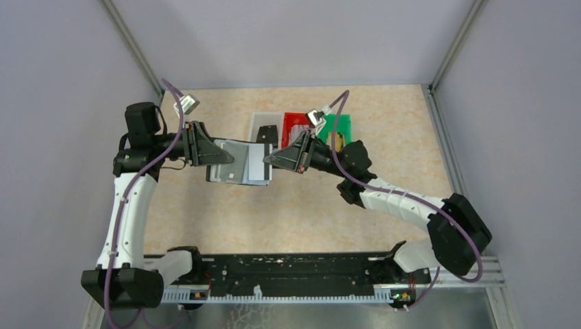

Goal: Take the credit cards out of the card holder
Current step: Place the credit card in the storage box.

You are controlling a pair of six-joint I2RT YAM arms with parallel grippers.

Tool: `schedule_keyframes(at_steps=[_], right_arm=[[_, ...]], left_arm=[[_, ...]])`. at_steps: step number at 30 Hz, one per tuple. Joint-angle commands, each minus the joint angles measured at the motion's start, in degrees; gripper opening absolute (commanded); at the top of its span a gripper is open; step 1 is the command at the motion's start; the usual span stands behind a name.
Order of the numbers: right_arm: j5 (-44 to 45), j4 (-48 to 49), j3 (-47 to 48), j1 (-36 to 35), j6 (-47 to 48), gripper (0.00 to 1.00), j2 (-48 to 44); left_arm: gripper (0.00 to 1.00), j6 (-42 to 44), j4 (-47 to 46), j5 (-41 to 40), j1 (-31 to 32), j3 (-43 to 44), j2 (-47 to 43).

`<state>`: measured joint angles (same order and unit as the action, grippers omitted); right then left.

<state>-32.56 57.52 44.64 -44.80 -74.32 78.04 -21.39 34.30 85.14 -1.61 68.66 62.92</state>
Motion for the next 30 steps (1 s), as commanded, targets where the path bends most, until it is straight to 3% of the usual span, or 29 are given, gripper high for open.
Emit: schedule_keyframes(at_steps=[1, 10, 13, 15, 18, 24, 30], right_arm=[[-2.00, -9.24, -0.51, 4.92, 5.14, 0.00, -6.64], [-2.05, -55.38, 5.31, 26.39, 27.11, 0.00, -20.24], [5.63, -70.56, 10.63, 30.84, 37.11, 0.00, -18.97], [10.29, -75.76, 13.14, 31.60, 41.87, 0.00, -16.47], [14.94, -78.73, 15.23, 31.72, 45.15, 0.00, -11.60], [16.62, -73.32, 17.15, 32.32, 44.67, 0.00, -2.54], [13.90, -69.32, 22.06, 31.64, 42.74, 0.00, 5.96]], left_arm=[[0.00, 0.86, -0.87, 2.52, 0.11, 1.60, -0.63], [0.00, 9.94, 5.98, 0.85, 0.12, 4.33, 0.94], [0.00, 12.70, 9.04, -1.08, 0.12, 5.27, 1.45], [0.00, 13.88, 10.57, -2.32, 0.10, 5.64, 1.63], [0.00, 14.30, 11.72, -3.35, 0.14, 5.82, 1.47], [0.00, 17.26, 15.19, -4.46, 0.15, 6.62, 0.85], [0.00, 18.43, 16.72, -4.18, 0.11, 7.70, 0.89]])
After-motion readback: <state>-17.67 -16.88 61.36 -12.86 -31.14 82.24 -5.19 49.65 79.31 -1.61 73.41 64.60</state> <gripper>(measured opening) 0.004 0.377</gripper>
